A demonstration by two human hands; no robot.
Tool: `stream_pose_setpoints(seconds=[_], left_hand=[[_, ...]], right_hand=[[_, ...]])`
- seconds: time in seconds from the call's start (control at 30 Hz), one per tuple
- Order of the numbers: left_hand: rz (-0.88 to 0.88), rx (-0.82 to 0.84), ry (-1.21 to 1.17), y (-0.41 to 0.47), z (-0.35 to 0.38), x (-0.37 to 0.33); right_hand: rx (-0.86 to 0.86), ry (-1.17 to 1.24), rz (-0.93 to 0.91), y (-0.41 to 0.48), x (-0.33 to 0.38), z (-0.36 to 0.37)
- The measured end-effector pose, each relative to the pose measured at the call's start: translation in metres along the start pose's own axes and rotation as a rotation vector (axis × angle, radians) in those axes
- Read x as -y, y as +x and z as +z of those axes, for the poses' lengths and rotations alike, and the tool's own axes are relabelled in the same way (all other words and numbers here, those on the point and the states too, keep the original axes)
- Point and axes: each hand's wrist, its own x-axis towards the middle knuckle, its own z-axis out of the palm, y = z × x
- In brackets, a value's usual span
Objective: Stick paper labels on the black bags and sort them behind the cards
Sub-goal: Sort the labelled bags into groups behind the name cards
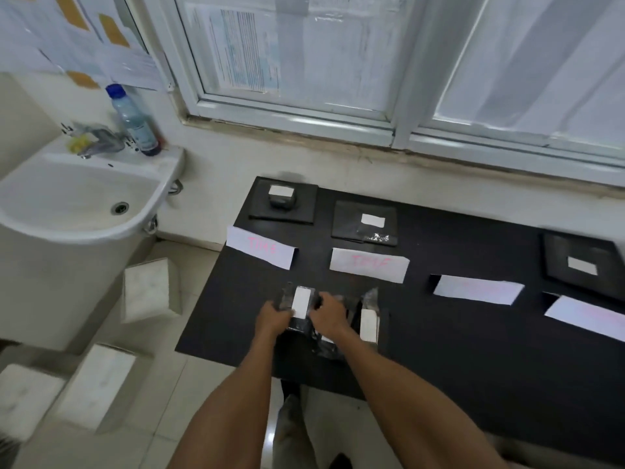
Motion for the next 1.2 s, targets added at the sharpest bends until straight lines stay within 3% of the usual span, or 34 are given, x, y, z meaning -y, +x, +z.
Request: stream_pose_setpoints(seconds=[0.17,0.27,0.37,0.43,0.53,0.73,0.8,0.9,1.07,1.2], left_hand=[[-0.119,0.042,-0.175,-0.017,0.002,0.032],[-0.197,0.131,-0.388,-0.029,-0.007,0.032],[-0.163,0.165,-0.457,-0.039,-0.016,0.029],[-0.136,0.184,-0.500,-0.045,-0.026,0.024],[-0.074,0.274,-0.443,-0.045,-0.044,0.011],[-0.002,0.386,-0.251,-0.055,-0.060,-0.025],[0.038,0.402,-0.231,-0.051,-0.044,-0.073],[0.099,0.420,-0.221,-0.046,-0.023,-0.114],[0.160,0.526,-0.241,-0.036,0.061,-0.201],[0.238,0.508,-0.216,-0.031,0.134,-0.240]], right_hand=[[0.114,0.151,0.043,-0.017,-0.011,0.014],[0.089,0.157,0.005,-0.025,-0.016,0.012],[0.052,0.177,-0.004,-0.038,-0.010,0.008],[-0.064,0.253,-0.002,-0.044,-0.005,0.002],[-0.203,0.296,-0.040,-0.042,0.000,-0.014],[-0.075,0.403,0.160,-0.041,0.012,-0.036],[-0.189,0.521,0.181,-0.034,0.016,-0.070],[-0.258,0.507,0.237,-0.029,0.023,-0.096],[-0.556,0.445,0.289,-0.009,0.010,-0.171],[-0.603,0.508,0.356,0.007,-0.015,-0.236]])
